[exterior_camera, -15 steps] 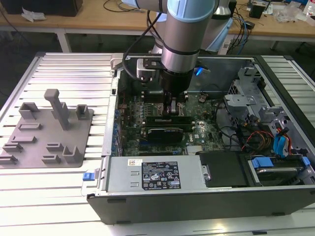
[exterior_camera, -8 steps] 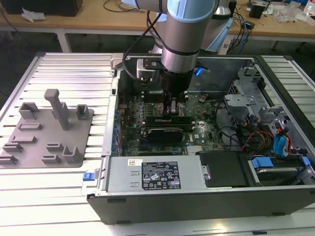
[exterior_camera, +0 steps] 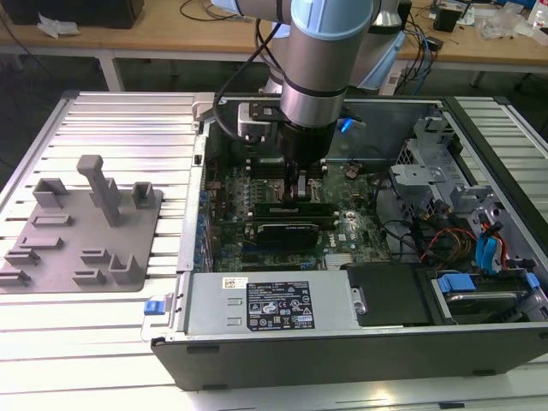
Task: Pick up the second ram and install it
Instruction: 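Insert the second ram into the second slot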
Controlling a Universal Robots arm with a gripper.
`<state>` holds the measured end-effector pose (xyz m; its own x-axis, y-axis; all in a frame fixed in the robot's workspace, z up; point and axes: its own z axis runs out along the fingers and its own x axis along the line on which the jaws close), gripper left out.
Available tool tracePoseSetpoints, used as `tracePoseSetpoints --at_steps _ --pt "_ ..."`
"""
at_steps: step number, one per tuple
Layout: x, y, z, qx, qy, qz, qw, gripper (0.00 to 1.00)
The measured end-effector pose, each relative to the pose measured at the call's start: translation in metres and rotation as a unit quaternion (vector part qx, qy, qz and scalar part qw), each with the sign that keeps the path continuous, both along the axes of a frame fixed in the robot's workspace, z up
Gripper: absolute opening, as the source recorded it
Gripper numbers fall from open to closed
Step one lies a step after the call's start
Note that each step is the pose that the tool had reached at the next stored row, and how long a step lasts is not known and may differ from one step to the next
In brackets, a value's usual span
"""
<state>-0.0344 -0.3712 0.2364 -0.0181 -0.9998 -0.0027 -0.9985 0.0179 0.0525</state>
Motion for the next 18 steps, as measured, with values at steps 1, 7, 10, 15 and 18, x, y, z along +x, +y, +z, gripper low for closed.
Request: tracePoseSetpoints --at_steps 1,7,10,15,18 --pt "0.0000 0.0000 -0.0002 -0.0001 0.0000 0.000 1.0000 0.09" --pt "0.0000 0.0000 -0.0007 -0.0001 0.0000 0.000 1.0000 0.09" --pt "0.0000 0.0000 -0.0013 -0.0002 0.0000 0.000 1.0000 0.09" --pt "0.0009 0.0000 -0.0016 -0.0002 0.0001 0.000 1.0000 0.09" --pt "0.0010 -0.0001 -0.0030 -0.0002 0.0001 0.000 1.0000 0.09"
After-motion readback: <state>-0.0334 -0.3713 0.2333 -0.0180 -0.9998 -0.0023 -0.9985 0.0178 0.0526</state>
